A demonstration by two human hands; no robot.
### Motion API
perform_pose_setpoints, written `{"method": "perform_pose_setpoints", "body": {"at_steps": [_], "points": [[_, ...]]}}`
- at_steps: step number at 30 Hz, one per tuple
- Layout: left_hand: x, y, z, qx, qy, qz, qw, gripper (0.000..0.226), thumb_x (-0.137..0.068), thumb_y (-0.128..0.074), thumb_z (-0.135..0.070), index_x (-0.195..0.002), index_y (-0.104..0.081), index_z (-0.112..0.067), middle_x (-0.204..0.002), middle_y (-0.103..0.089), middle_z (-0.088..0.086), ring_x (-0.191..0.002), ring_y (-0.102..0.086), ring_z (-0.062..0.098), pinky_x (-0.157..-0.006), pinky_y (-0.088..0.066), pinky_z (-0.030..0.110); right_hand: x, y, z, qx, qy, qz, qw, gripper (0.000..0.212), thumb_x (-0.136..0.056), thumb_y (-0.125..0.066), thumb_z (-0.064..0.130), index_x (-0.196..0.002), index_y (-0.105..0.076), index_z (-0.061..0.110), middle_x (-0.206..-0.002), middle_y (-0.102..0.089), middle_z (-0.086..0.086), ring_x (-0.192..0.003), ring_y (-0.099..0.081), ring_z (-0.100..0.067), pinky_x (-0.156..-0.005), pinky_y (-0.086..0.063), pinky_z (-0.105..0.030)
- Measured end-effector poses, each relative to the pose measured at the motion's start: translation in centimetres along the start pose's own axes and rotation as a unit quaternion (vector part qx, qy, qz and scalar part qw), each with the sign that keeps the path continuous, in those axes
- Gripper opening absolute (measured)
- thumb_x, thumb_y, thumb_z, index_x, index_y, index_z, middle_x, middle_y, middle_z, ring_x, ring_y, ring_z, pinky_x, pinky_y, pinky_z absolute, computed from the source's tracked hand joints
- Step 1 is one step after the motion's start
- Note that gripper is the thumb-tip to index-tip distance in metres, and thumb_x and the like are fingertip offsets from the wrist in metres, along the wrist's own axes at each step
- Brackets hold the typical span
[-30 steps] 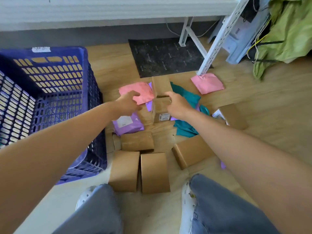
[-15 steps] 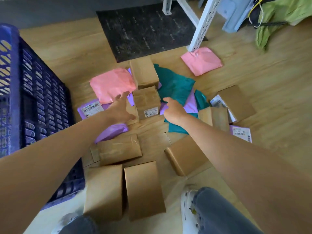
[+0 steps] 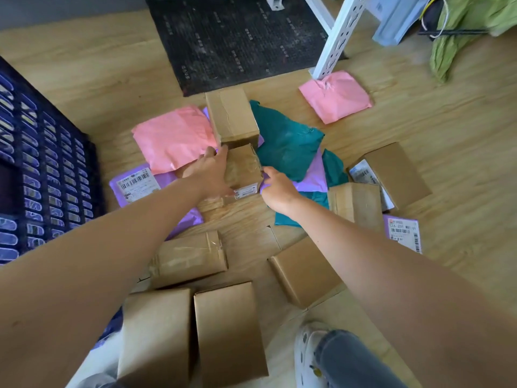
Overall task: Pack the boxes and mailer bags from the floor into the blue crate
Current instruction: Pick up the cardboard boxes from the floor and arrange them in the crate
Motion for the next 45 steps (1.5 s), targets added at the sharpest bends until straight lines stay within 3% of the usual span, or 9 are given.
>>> {"method": "perform_pose_setpoints", "body": {"at_steps": [4,10,20,25,29,35,38,42,45], "points": [[0.4,0.8,-0.3,-0.006,0.016,-0.010,1.000,0.100,-0.062,-0.084,-0.038,-0.140,-0.029,-0.008,-0.125,-0.044,0.013,-0.108,-0.052,0.033,-0.086,-0.050,0.042,0.0,0.0,0.0,-0.023,0.004,0.001,1.000,0.053,-0.089,-0.038,-0.004,-0.138,-0.042,0.014,-0.116,-0.061,-0.013,-0.089,-0.054,-0.023,-0.056,-0.042,-0.025],[2.2,3.9,0.5,0.147,0.041,-0.018,0.988,0.093,-0.060,-0.086,-0.036,-0.134,-0.037,-0.009,-0.120,-0.053,0.008,-0.097,-0.049,0.022,-0.081,-0.044,0.031,0.4,1.0,0.5,-0.028,0.010,-0.011,0.999,0.055,-0.081,-0.046,0.000,-0.133,-0.045,0.018,-0.115,-0.064,-0.008,-0.104,-0.062,-0.030,-0.091,-0.052,-0.047],[11.6,12.5,2.3,0.310,0.095,-0.083,0.942,0.087,-0.061,-0.085,-0.042,-0.133,-0.042,-0.018,-0.124,-0.055,-0.003,-0.108,-0.052,0.015,-0.087,-0.044,0.027,8.8,5.3,8.5,-0.049,0.048,-0.076,0.995,0.063,-0.093,-0.059,0.022,-0.146,-0.029,0.006,-0.139,-0.047,-0.013,-0.126,-0.047,-0.026,-0.103,-0.040,-0.034],[17.9,16.3,3.4,0.353,0.100,-0.130,0.921,0.079,-0.066,-0.083,-0.038,-0.131,-0.043,-0.017,-0.112,-0.057,-0.005,-0.096,-0.053,0.010,-0.067,-0.038,0.017,13.1,4.8,12.9,-0.097,0.123,-0.072,0.985,0.034,-0.095,-0.056,0.023,-0.126,-0.051,0.009,-0.114,-0.065,-0.008,-0.095,-0.058,-0.016,-0.070,-0.045,-0.017],[22.8,18.6,4.6,0.377,0.106,-0.155,0.907,0.078,-0.064,-0.082,-0.043,-0.128,-0.042,-0.023,-0.114,-0.059,-0.004,-0.100,-0.056,0.012,-0.085,-0.048,0.030,16.1,3.4,16.6,-0.112,0.172,-0.075,0.976,0.015,-0.095,-0.054,0.029,-0.109,-0.053,0.025,-0.106,-0.063,0.004,-0.104,-0.059,-0.019,-0.090,-0.047,-0.033],[30.2,20.8,7.3,0.429,0.068,-0.183,0.882,0.103,-0.071,-0.080,-0.027,-0.145,-0.010,-0.043,-0.117,-0.063,0.001,-0.105,-0.062,0.018,-0.088,-0.052,0.035,20.7,0.0,21.9,-0.150,0.216,-0.027,0.964,0.040,-0.096,-0.051,0.035,-0.134,-0.040,0.032,-0.125,-0.052,0.010,-0.118,-0.053,-0.021,-0.099,-0.048,-0.047],[33.3,21.6,9.6,0.460,0.106,-0.216,0.855,0.094,-0.070,-0.081,-0.028,-0.142,-0.021,-0.037,-0.113,-0.065,0.005,-0.098,-0.066,0.022,-0.083,-0.056,0.040,22.5,-2.1,24.5,-0.138,0.238,-0.012,0.961,0.049,-0.097,-0.050,0.034,-0.143,-0.035,0.025,-0.139,-0.049,0.002,-0.122,-0.050,-0.017,-0.096,-0.048,-0.028],[37.1,21.9,12.5,0.458,0.152,-0.255,0.838,0.085,-0.072,-0.078,-0.039,-0.138,-0.027,-0.025,-0.119,-0.061,0.003,-0.102,-0.062,0.019,-0.081,-0.054,0.035,24.7,-5.3,27.9,-0.155,0.258,0.041,0.953,0.055,-0.099,-0.048,0.025,-0.148,-0.024,0.017,-0.144,-0.044,-0.003,-0.124,-0.049,-0.019,-0.053,-0.044,-0.001],[39.5,21.9,14.7,0.445,0.175,-0.296,0.827,0.098,-0.072,-0.078,-0.039,-0.146,-0.013,-0.032,-0.122,-0.057,-0.003,-0.098,-0.062,0.019,-0.085,-0.054,0.043,25.7,-8.2,29.9,-0.163,0.272,0.068,0.946,0.056,-0.098,-0.051,0.026,-0.147,-0.024,0.019,-0.143,-0.046,-0.002,-0.122,-0.051,-0.019,-0.091,-0.052,-0.029]]}}
Point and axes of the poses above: each hand's wrist, its own x-axis away from the middle knuckle, its own y-axis out of the back of the hand, z = x × y, the point moved 2 cm from there along -x, towards the middle knuckle
